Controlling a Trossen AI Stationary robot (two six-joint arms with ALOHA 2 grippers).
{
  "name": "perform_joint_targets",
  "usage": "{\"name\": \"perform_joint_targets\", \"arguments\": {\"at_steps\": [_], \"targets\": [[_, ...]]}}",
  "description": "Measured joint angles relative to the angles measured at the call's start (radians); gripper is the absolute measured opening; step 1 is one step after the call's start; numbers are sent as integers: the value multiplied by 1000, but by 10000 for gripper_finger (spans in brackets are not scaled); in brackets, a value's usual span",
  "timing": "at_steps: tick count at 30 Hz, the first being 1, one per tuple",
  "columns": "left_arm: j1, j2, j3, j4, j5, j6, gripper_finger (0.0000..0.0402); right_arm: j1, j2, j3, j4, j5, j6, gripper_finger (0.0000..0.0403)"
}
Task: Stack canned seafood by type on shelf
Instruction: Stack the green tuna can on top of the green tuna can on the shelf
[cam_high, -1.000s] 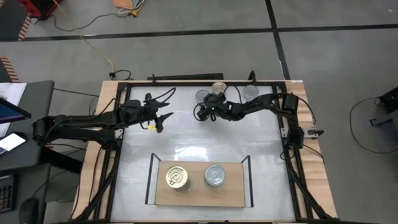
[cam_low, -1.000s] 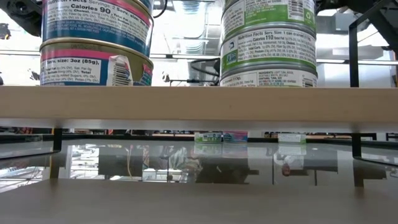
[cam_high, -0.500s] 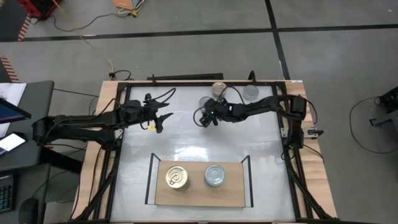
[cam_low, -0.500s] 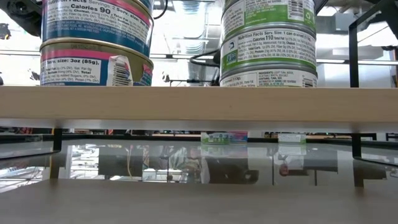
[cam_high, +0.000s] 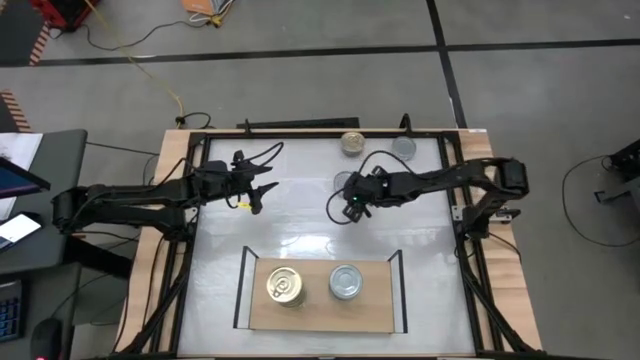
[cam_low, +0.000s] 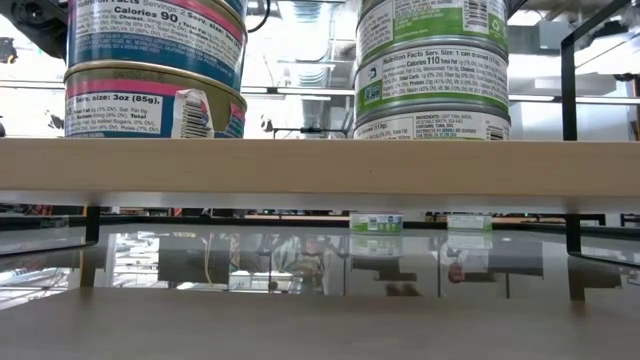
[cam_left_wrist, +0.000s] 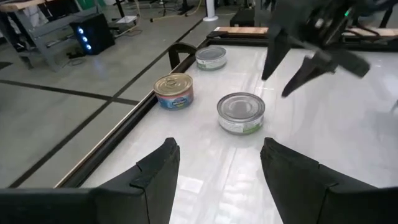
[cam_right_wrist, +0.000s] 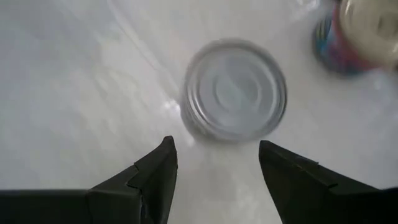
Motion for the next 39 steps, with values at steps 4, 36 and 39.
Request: {"name": "perform_joint_targets", "arguments": {"at_steps": [4, 36, 39], "targets": [[0, 0, 0, 0, 39, -21, 215, 6, -60, 2, 38, 4, -79, 255], [0, 0, 0, -111, 68, -10, 215, -70, 33, -116, 127, 148, -48, 264], [0, 0, 0, -113, 68, -11, 215, -72, 24, -153, 171, 145, -33, 255]]}}
